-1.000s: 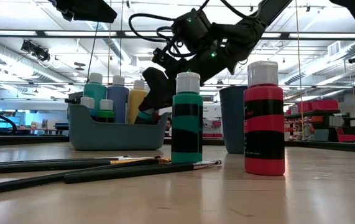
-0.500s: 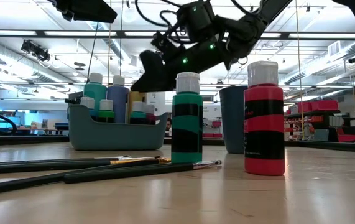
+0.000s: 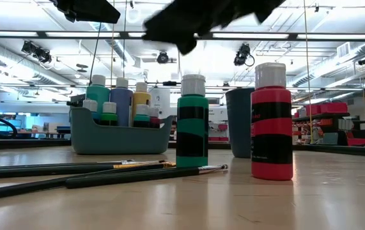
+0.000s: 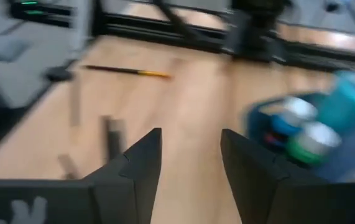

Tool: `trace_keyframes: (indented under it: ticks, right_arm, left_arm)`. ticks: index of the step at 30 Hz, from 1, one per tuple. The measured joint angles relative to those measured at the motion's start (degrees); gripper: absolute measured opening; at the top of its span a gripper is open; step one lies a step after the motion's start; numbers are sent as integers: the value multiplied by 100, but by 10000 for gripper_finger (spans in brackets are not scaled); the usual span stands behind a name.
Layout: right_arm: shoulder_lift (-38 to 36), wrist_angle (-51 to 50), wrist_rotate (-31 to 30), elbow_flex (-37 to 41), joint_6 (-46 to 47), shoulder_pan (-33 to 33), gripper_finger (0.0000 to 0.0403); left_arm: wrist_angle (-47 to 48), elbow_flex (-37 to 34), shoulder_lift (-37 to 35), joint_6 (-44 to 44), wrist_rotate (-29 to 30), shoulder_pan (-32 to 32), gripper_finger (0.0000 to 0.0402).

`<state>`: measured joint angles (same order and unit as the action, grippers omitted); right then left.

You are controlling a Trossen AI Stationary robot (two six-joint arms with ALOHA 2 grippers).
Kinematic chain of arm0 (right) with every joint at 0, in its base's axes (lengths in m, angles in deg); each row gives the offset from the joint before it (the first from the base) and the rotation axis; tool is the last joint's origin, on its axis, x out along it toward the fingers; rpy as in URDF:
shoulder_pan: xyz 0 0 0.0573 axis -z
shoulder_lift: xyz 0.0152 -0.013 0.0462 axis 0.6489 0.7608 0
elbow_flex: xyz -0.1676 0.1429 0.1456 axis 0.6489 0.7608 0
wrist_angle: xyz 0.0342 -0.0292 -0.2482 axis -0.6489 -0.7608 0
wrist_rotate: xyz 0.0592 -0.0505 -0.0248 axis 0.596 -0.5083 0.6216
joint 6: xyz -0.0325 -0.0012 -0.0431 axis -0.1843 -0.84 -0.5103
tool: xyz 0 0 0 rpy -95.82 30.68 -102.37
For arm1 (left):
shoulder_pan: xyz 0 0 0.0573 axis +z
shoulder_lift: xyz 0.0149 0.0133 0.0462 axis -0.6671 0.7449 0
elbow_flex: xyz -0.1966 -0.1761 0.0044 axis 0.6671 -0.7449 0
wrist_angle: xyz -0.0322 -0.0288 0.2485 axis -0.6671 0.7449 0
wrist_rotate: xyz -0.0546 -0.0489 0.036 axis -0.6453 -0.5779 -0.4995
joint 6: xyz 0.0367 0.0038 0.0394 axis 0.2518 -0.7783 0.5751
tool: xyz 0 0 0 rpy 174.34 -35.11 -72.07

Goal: Pick & Place Paint Supplies
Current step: Put the small green paint bottle into the blue bin

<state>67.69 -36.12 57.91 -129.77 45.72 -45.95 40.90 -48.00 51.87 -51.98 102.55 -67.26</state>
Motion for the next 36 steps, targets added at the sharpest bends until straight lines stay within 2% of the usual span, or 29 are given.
trace_keyframes:
  ticks: [4,11,21,28,36]
  right_arm:
    - [-191,-399,8,-2,-56,-406,168]
    - [-90,-839,12,6,-382,-866,168]
    - [5,-823,-13,502,-421,-849,168]
    - [4,-127,41,949,-204,-714,169]
    - [4,49,194,1047,-161,-665,169]
  left_arm:
    - [-2,0,1,0,-2,0,171]
    - [-2,0,1,-2,-2,0,171]
    - [-12,4,4,-4,-4,0,171]
    - [-14,4,4,-4,-2,-2,171]
    - [-20,4,4,-4,-2,0,171]
